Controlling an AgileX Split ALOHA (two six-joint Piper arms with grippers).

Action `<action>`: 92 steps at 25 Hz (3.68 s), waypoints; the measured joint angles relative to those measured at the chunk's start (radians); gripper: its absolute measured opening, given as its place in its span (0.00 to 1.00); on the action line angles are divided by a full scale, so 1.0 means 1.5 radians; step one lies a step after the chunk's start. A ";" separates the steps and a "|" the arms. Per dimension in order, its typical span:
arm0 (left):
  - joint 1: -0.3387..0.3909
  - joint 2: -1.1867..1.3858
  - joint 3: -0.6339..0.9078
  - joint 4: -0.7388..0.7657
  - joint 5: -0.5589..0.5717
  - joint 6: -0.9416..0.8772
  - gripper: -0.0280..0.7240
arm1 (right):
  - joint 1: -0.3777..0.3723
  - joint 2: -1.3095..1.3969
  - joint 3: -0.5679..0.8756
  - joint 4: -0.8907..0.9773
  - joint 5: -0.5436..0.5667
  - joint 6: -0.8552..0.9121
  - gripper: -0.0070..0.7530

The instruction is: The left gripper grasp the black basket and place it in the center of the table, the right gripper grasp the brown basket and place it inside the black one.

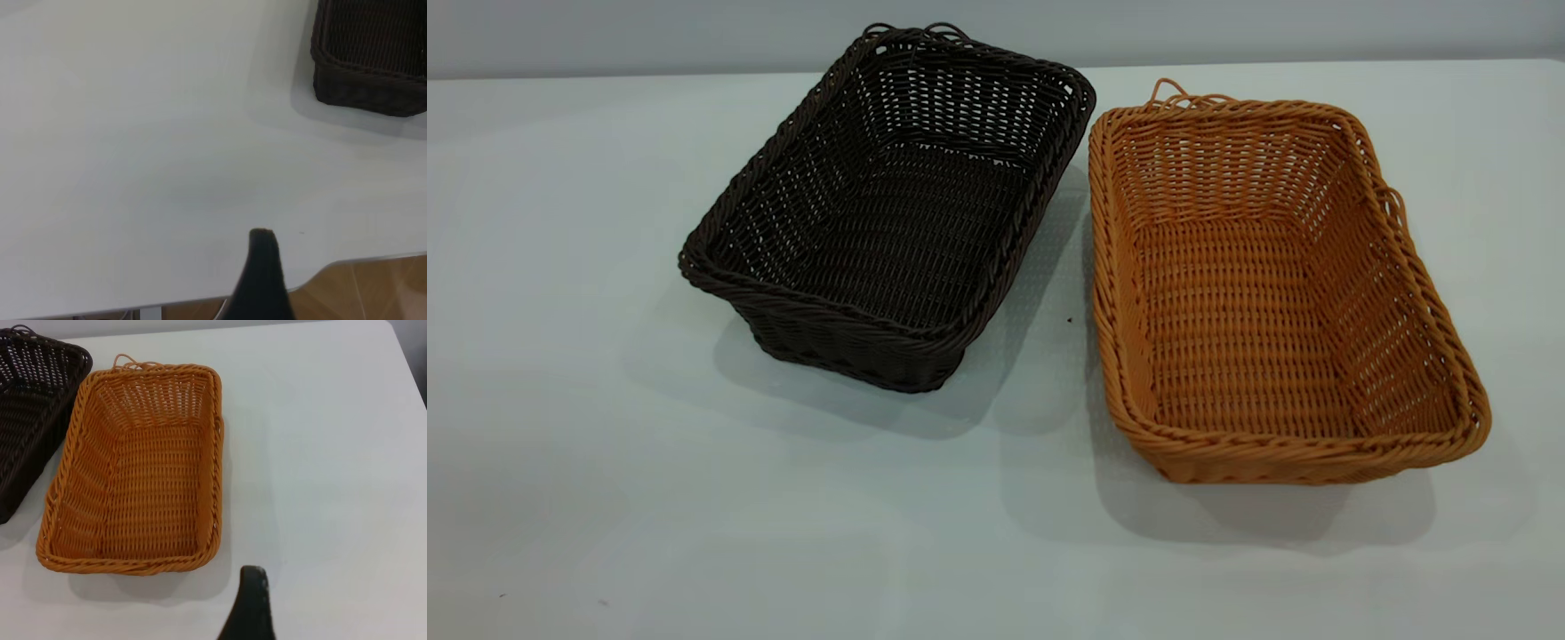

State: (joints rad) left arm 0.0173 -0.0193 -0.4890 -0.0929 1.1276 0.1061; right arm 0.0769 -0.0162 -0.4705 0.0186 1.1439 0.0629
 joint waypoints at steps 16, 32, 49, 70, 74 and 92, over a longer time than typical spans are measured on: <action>0.000 0.000 0.000 0.000 0.000 0.001 0.77 | 0.000 0.000 0.000 0.000 -0.001 0.000 0.77; -0.024 0.000 0.000 0.000 0.000 0.001 0.77 | 0.000 0.000 0.000 0.006 -0.001 0.001 0.77; -0.044 0.515 -0.164 -0.001 -0.280 0.014 0.77 | 0.000 0.244 -0.086 0.036 -0.148 0.072 0.67; -0.143 1.281 -0.495 -0.018 -0.536 0.071 0.77 | 0.000 0.632 -0.086 0.093 -0.243 0.090 0.67; -0.166 1.377 -0.563 -0.019 -0.546 0.071 0.77 | 0.000 0.674 -0.086 0.114 -0.258 0.097 0.67; -0.207 1.597 -0.706 -0.034 -0.566 0.074 0.58 | 0.006 0.889 -0.087 0.316 -0.307 0.012 0.67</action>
State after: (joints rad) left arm -0.2931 2.3764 -1.5485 -0.1437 0.2791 0.2173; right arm 0.0859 1.3178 -0.6009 0.4924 0.6833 0.0809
